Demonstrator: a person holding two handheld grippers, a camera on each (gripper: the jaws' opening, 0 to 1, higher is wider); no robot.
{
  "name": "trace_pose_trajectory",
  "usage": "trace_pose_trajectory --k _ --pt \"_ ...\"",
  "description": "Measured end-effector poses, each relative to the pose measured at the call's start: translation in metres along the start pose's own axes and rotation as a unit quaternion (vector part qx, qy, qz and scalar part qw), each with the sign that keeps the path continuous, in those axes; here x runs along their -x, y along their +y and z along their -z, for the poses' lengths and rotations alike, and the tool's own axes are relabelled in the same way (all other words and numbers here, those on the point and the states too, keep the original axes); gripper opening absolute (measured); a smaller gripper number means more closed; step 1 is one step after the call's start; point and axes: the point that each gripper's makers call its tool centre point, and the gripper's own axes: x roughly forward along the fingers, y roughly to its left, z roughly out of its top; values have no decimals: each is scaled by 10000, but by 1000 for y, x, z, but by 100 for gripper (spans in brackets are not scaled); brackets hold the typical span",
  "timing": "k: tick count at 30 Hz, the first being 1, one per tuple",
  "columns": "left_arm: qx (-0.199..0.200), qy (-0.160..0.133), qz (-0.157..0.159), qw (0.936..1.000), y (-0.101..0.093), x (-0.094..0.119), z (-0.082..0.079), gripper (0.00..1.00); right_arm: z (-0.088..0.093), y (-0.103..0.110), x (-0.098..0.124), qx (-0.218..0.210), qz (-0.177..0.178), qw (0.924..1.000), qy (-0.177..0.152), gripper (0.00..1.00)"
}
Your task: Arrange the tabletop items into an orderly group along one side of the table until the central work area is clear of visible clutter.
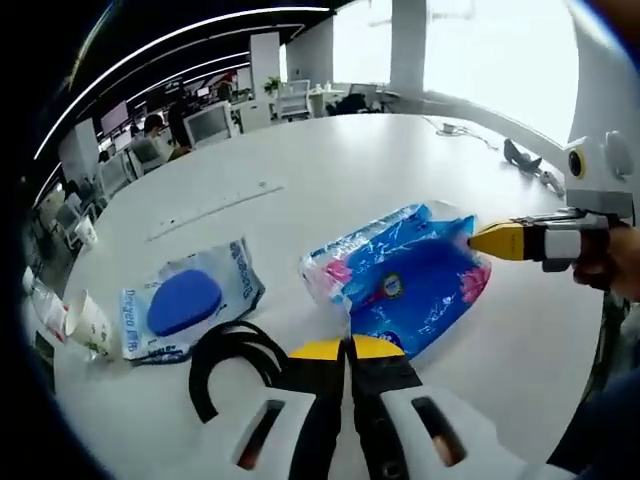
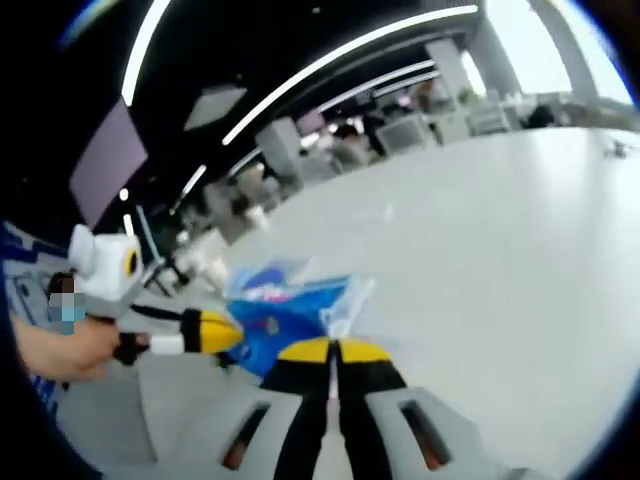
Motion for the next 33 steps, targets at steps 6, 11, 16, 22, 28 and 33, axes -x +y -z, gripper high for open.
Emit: trace_pose_trajectory --k 6,11,16,22,28,33 --pt "-101 -102 -27 9999 12 -10 -19 0 -22 -5 -16 51 5 9998 -174 0" --pt "-60 -234 -81 9997 27 -24 -37 0 -37 -9 -28 129 -21 9997 -223 0" --pt "8 -260 -197 9995 38 -36 -45 0 -47 -12 -43 317 -77 9993 -185 0" --pt "49 -249 -212 9995 40 -50 -50 0 -41 -28 -52 251 39 9996 -128 0" --pt "-130 -183 -349 9991 41 -62 -50 0 -38 -39 -61 182 67 9997 -130 0" --pt "-274 -67 -462 9985 45 -74 -46 0 -32 -44 -71 181 109 9998 -60 0"
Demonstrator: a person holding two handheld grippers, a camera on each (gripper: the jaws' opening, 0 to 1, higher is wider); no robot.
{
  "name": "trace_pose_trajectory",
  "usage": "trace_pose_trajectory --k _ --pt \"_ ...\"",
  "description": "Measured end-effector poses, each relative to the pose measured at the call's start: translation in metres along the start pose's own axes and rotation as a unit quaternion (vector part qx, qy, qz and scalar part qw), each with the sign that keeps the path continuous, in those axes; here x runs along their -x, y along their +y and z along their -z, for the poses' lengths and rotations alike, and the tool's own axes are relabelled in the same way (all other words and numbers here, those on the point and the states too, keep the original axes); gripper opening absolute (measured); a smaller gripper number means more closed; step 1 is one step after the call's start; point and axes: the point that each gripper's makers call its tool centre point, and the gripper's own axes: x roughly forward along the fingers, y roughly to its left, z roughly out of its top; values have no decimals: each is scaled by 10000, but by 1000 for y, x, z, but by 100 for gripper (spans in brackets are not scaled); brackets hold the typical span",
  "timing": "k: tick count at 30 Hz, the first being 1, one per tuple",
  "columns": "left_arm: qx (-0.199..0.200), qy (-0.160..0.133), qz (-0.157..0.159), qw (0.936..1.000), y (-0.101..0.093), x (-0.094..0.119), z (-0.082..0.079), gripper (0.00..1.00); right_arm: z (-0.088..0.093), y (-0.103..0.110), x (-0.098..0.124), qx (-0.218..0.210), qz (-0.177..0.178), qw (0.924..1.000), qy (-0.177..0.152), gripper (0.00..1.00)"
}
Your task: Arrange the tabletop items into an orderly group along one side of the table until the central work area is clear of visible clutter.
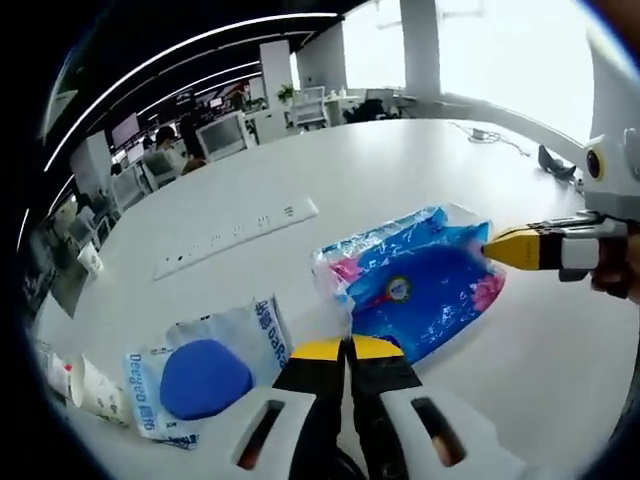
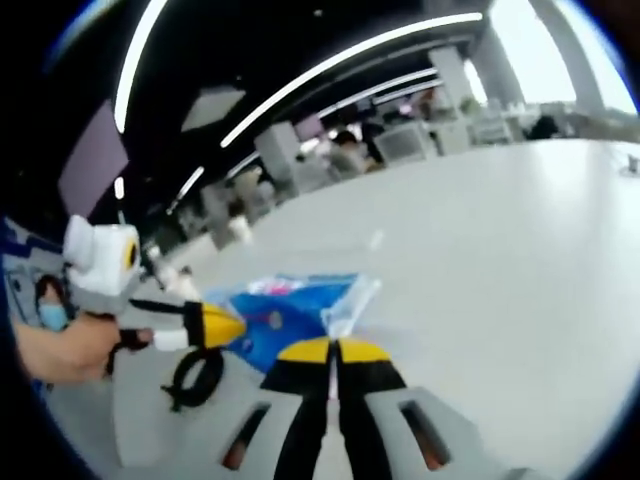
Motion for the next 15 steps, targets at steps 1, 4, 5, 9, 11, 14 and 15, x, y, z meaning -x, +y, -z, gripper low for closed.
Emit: trace_pose_trajectory --k 1,4,5,9,11,14,15 --pt "-7 28 -7 10000 1 -2 1 0 0 -2 -2 -8 9 10000 -2 0" --pt "-115 94 -82 9999 3 -6 4 0 1 -5 -8 -52 18 10000 -28 0" --pt "-251 107 -95 9996 3 -6 4 0 2 -6 -10 -50 24 10000 -29 0" --pt "-616 152 -189 9978 4 -8 5 0 5 -8 -16 -82 41 10000 -2 0" --pt "-662 191 -222 9974 7 -10 6 0 6 -7 -18 -88 40 10000 5 0" --pt "-684 242 -234 9971 9 -14 8 0 6 -6 -21 -63 31 10000 -12 0" --pt "-663 275 -235 9971 10 -15 9 0 5 -6 -22 -67 28 10000 -25 0"
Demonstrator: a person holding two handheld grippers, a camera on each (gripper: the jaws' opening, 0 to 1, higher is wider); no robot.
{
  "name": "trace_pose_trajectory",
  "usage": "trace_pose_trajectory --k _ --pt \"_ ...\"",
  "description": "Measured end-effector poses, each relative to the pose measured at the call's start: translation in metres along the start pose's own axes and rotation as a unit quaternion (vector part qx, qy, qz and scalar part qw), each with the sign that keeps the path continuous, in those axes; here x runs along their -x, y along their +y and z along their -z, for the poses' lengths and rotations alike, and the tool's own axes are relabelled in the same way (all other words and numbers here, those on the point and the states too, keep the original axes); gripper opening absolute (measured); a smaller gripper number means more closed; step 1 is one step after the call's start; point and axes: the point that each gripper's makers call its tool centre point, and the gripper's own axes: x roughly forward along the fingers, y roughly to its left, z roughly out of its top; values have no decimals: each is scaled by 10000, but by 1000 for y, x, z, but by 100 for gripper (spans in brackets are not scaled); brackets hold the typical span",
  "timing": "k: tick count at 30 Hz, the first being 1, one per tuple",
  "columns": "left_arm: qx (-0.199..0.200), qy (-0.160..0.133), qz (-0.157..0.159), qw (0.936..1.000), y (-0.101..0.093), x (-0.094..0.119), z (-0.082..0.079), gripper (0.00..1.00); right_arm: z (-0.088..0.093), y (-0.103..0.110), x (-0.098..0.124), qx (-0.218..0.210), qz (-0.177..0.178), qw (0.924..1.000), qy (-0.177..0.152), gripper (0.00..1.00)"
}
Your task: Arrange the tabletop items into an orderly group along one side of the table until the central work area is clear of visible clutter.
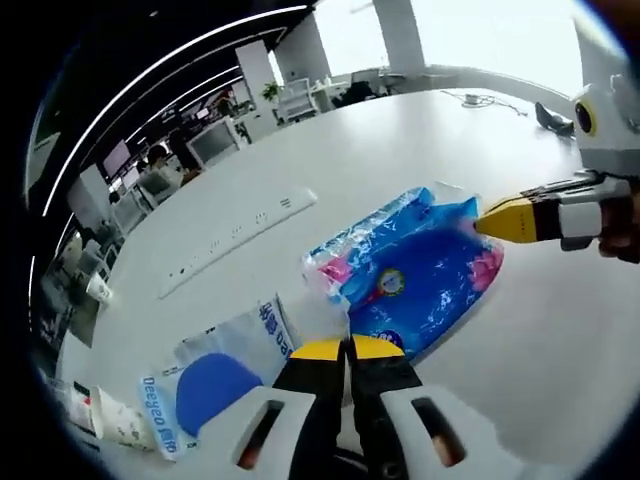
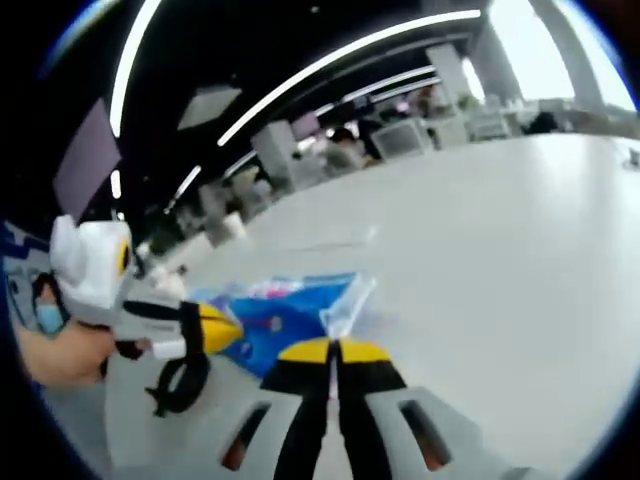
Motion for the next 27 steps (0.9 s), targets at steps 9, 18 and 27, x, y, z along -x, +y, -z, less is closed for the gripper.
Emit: trace_pose_trajectory --k 9,18,27 --pt "16 96 -5 10000 -4 -9 6 0 7 1 0 88 -26 9999 128 0" --pt "22 91 -21 10000 -3 -12 7 0 14 -2 -2 33 -30 9998 204 0" --pt "101 30 -98 9999 -2 -9 5 4 15 1 -5 238 -74 9994 254 4"
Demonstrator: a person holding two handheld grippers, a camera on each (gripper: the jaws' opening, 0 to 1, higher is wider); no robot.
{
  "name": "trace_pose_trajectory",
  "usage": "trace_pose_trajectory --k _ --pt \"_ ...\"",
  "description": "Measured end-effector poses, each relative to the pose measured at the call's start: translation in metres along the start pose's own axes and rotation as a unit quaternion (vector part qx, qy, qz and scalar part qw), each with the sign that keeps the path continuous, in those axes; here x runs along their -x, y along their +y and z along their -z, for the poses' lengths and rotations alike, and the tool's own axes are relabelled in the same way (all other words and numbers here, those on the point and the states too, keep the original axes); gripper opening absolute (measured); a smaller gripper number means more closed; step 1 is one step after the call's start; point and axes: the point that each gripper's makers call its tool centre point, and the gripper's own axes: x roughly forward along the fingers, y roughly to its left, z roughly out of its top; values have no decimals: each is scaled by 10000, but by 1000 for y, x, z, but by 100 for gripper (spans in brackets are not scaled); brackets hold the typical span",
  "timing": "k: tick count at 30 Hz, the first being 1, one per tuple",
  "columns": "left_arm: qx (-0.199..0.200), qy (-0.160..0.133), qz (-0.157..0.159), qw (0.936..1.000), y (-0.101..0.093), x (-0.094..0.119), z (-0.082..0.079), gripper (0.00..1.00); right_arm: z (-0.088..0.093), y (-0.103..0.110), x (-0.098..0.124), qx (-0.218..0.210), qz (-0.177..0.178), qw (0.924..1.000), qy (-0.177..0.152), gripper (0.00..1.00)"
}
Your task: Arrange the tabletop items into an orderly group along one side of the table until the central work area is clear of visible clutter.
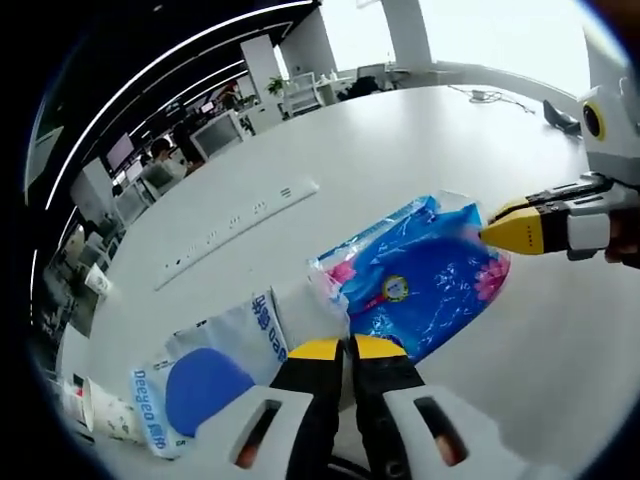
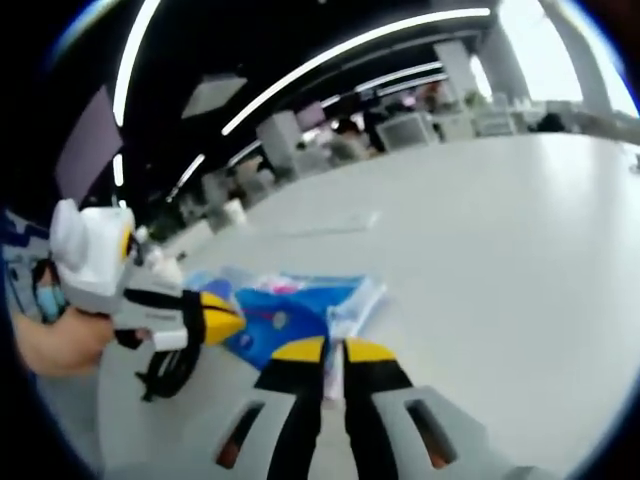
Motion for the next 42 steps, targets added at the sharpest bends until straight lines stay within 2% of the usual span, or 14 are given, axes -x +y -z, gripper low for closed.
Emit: trace_pose_trajectory --k 4,12,13,16,19,21,22,24,25,27,33,42 --pt "80 -212 -73 9997 1 1 -9 15 2 4 -3 294 -26 9995 96 11" --pt "114 -327 -119 9993 1 9 -13 19 -2 2 -4 442 82 9990 75 29" --pt "129 -362 -175 9991 3 10 -14 21 -3 2 -4 450 78 9989 58 31" --pt "189 -474 -323 9982 8 12 -18 39 -4 2 -4 426 122 9990 52 43" --pt "182 -576 -400 9974 9 16 -22 48 -4 -2 -3 453 264 9986 57 58" --pt "181 -778 -447 9958 9 20 -28 54 -7 -2 -2 507 289 9983 31 63" --pt "252 -999 -474 9935 9 23 -35 59 -8 -1 -1 530 287 9982 16 65" --pt "373 -1212 -467 9908 8 27 -41 68 -10 -1 1 535 289 9981 -11 71" --pt "434 -1208 -481 9906 9 28 -40 75 -10 -1 1 524 293 9982 -23 73" --pt "436 -1213 -512 9903 10 30 -40 80 -10 -2 3 492 323 9983 -25 79" --pt "556 -1157 -547 9902 15 36 -34 91 -14 -4 11 528 460 9975 -48 88" --pt "559 -1236 -663 9885 25 59 -34 91 -23 6 18 585 457 9971 -164 87"
